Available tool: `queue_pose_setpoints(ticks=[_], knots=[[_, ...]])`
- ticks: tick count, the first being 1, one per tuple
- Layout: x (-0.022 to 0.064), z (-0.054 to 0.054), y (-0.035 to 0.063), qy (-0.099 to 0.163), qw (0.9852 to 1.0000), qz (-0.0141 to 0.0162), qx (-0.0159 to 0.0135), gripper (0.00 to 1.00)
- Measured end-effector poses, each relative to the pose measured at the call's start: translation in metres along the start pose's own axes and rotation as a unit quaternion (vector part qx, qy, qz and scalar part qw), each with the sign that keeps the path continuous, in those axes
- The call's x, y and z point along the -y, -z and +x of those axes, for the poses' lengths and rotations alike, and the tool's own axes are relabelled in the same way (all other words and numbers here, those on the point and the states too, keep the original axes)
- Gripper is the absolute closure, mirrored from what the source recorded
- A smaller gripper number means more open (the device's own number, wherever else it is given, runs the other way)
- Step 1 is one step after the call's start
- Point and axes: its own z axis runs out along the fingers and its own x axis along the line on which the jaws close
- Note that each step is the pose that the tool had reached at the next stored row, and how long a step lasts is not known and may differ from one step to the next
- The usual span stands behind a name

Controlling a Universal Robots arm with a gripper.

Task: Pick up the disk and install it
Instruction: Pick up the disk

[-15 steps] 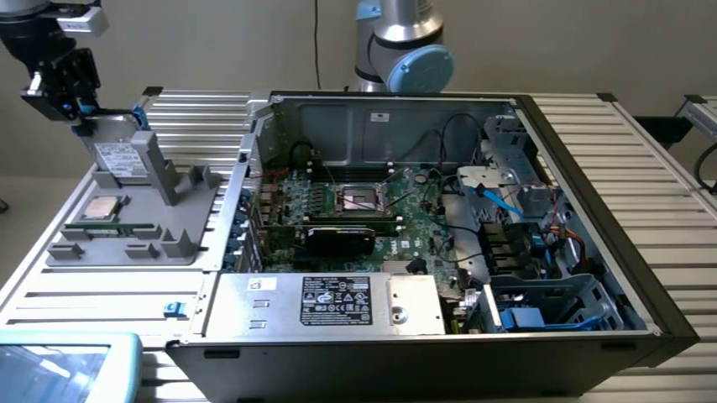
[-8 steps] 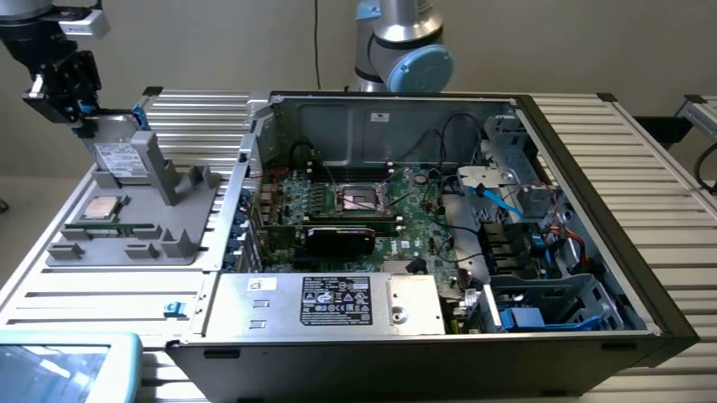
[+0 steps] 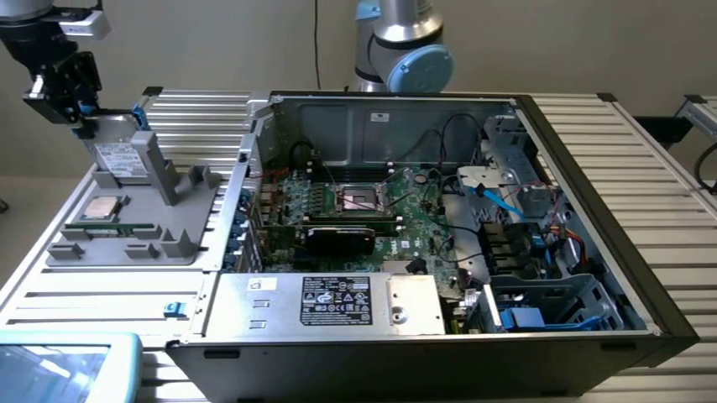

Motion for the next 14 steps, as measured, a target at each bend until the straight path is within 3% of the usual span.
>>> queue_pose_setpoints(ticks=[14], knots=[[0.0000,0.0010,-0.0002,0.000,1.0000,-0.0001,0.0000,0.55]])
